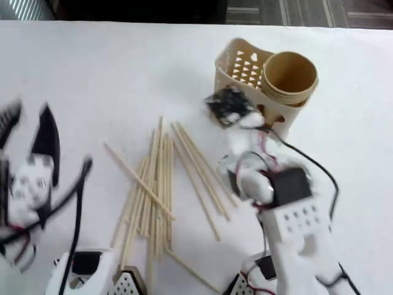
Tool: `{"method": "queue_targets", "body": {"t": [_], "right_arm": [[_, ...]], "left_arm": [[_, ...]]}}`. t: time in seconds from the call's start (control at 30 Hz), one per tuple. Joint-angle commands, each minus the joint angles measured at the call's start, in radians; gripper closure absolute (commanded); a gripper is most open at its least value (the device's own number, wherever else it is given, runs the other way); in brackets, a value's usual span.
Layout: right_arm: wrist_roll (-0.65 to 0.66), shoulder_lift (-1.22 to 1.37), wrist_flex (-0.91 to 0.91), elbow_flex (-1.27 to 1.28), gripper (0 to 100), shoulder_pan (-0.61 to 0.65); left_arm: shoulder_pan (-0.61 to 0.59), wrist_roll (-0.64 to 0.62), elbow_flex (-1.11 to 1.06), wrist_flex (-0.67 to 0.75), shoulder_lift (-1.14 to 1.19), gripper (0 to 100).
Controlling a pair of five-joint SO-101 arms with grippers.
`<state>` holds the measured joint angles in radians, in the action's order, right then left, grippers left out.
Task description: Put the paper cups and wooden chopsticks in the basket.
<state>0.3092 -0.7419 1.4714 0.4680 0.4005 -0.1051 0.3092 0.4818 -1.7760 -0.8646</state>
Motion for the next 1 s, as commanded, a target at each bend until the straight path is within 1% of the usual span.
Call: {"method": "queue_targets", "body": {"t": [0.0, 0.2, 0.3, 0.37, 0.5, 0.6, 0.73, 0.77, 0.87, 0.97], "right_arm": [[0.008, 0.116, -0.008, -0.054, 82.0, 0.059], [0.002, 0.300, -0.114, -0.058, 81.9, 0.087], [0.006, 0.372, -0.185, -0.058, 81.9, 0.087], [0.008, 0.418, -0.228, -0.058, 81.9, 0.094], [0.008, 0.510, -0.275, -0.058, 81.8, 0.139], [0.008, 0.573, -0.306, -0.063, 81.5, 0.170], [0.006, 0.661, -0.274, -0.138, 73.6, 0.173], [0.008, 0.685, -0.259, -0.163, 72.2, 0.171], [0.008, 0.769, -0.243, -0.229, 71.9, 0.173], [0.008, 0.872, -0.246, -0.288, 71.9, 0.173]], "left_arm": [[-0.008, 0.006, -0.374, 0.077, -0.237, 89], [-0.008, 0.006, -0.930, 0.229, -0.556, 89], [-0.012, 0.017, -1.148, 0.293, -0.674, 89], [-0.038, 0.054, -1.264, 0.347, -0.740, 89], [-0.127, 0.097, -1.424, 0.443, -0.831, 89], [-0.163, 0.095, -1.514, 0.486, -0.848, 88], [-0.160, 0.083, -1.606, 0.508, -0.849, 89], [-0.160, 0.060, -1.629, 0.520, -0.849, 89], [-0.165, -0.026, -1.705, 0.568, -0.849, 89], [-0.168, -0.025, -1.771, 0.611, -0.849, 89]]}}
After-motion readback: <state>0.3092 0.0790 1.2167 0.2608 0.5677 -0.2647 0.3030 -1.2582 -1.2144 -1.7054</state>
